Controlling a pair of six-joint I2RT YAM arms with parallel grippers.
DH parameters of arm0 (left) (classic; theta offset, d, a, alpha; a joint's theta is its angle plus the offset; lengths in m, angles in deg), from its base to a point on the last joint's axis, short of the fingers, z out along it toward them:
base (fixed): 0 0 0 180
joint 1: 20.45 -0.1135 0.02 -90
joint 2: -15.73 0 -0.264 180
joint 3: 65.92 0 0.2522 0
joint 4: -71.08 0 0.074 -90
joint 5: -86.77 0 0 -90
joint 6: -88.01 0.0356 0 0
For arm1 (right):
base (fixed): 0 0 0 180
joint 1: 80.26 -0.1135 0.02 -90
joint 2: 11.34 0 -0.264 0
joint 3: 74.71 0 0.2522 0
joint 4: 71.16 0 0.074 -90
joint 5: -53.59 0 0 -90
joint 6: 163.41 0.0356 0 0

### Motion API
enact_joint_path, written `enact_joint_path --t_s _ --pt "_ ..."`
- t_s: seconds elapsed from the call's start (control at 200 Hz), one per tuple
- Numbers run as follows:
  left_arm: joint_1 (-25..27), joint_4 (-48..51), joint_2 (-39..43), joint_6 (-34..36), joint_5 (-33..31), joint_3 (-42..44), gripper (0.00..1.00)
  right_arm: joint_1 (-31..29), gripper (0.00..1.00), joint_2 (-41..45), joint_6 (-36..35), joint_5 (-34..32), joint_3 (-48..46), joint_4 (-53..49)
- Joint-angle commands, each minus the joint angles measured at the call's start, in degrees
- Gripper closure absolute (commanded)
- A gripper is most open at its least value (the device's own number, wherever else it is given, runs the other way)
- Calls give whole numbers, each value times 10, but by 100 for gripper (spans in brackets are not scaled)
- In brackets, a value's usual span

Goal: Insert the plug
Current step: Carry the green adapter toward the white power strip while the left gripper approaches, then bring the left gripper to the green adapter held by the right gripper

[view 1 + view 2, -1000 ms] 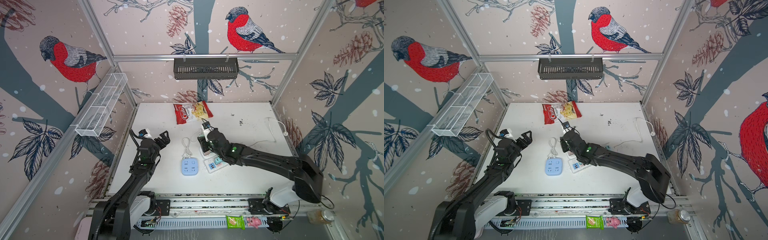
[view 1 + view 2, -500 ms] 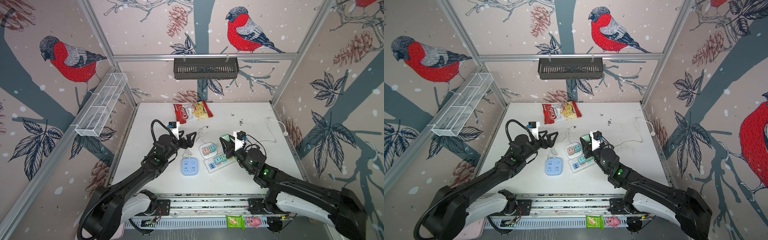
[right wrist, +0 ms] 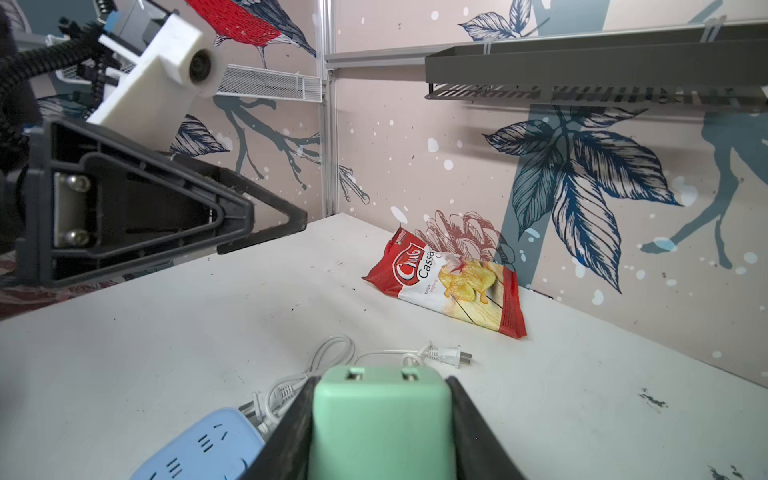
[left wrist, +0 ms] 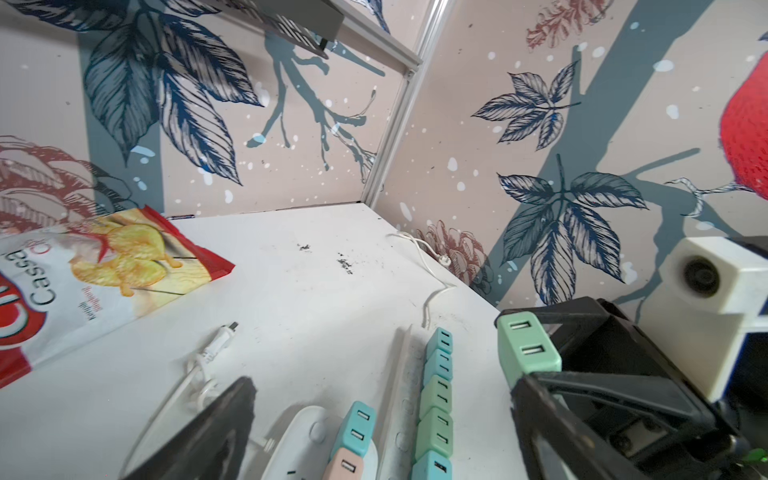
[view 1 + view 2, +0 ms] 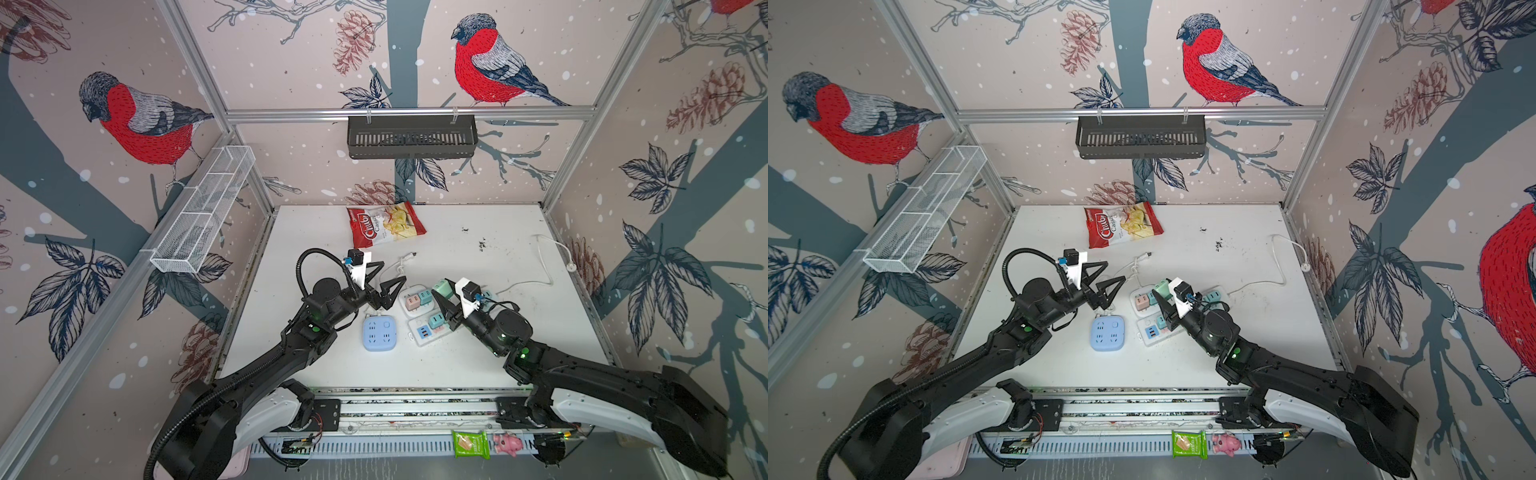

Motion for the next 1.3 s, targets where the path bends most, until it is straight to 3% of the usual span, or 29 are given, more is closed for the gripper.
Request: enact_joint_path --t_s 0.0,0.325,0.611,0.906,1.296 --pt "6 -33 -10 17 41 -12 4 -3 83 3 -62 31 -15 75" --pt "35 18 -53 39 71 -60 5 -28 88 -9 -121 -8 -22 84" --pt "69 72 -93 73 62 -101 10 -70 89 -9 -186 -64 -53 152" --pt "115 131 -132 119 33 -144 12 -81 90 -5 -201 -69 -69 185" --pt "124 144 -138 130 85 -156 20 -87 90 -27 -216 -105 -66 189"
